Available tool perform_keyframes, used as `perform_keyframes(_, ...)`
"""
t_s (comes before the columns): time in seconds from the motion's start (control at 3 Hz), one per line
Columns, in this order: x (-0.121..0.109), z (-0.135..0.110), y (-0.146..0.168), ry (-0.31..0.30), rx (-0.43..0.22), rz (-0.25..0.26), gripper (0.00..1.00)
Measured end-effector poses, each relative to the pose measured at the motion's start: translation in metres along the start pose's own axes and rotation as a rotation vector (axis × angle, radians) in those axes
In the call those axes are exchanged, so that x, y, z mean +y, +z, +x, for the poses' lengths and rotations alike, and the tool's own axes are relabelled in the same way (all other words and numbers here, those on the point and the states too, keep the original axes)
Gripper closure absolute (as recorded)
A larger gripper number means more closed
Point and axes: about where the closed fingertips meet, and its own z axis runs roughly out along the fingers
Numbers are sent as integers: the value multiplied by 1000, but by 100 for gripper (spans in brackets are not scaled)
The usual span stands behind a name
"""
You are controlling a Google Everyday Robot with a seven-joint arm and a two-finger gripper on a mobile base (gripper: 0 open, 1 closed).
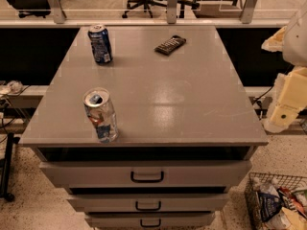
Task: Knock pepsi can over
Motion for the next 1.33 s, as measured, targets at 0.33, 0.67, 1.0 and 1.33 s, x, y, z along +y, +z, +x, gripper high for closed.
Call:
perform_keyframes(0.33,0,0,0,0,0,0,0)
perform_keyframes(0.67,-4,-14,15,-9,-60,-13,0)
perform_keyframes(1.0,-24,-53,56,-6,-173,-29,0)
perform_keyframes(1.33,-58,-110,96,17,-320,-13,0)
